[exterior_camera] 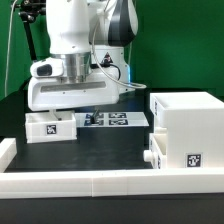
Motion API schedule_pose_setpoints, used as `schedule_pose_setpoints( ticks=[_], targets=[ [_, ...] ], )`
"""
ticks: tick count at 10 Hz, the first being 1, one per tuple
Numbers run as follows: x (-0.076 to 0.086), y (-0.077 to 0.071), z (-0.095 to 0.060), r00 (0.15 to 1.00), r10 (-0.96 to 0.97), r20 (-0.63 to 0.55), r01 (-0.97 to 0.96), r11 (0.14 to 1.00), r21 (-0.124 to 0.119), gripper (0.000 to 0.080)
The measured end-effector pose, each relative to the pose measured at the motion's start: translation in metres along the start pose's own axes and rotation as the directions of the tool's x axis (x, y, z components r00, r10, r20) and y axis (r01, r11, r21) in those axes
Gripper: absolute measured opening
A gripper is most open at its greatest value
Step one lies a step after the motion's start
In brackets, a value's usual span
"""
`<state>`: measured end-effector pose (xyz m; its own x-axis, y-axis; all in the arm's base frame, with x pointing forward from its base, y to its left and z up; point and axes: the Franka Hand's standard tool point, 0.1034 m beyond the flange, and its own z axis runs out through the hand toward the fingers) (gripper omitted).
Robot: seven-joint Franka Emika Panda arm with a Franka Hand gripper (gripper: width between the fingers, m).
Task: Assemble drawer
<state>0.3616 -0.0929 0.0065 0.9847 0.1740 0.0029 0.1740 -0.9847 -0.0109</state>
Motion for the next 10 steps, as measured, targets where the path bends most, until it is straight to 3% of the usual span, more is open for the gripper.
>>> schedule_pose_setpoints(
  ticks=[2,4,5,6,7,8,10],
  targets=[
    [0.0019,0.0005,0.0008,0.999,-0.030,-0.011,0.030,1.000,-0.007,0.0649],
    [0.0021,0.0005,0.0009,0.999,-0.032,-0.012,0.032,0.999,-0.007,0.0397],
    [0.0022,0.0005,0.0009,0.999,-0.032,-0.012,0.032,0.999,-0.007,0.0397],
    [0.0022,0.0005,0.0009,0.999,-0.032,-0.012,0.032,0.999,-0.007,0.0215],
    [0.0022,0.0005,0.0009,0.999,-0.032,-0.012,0.032,0.999,-0.007,0.0087],
    [0.0022,0.0006,0.0009,0.999,-0.032,-0.012,0.032,0.999,-0.007,0.0042],
    [0.0022,0.0006,0.0009,0.999,-0.032,-0.012,0.032,0.999,-0.007,0.0042]
  ],
)
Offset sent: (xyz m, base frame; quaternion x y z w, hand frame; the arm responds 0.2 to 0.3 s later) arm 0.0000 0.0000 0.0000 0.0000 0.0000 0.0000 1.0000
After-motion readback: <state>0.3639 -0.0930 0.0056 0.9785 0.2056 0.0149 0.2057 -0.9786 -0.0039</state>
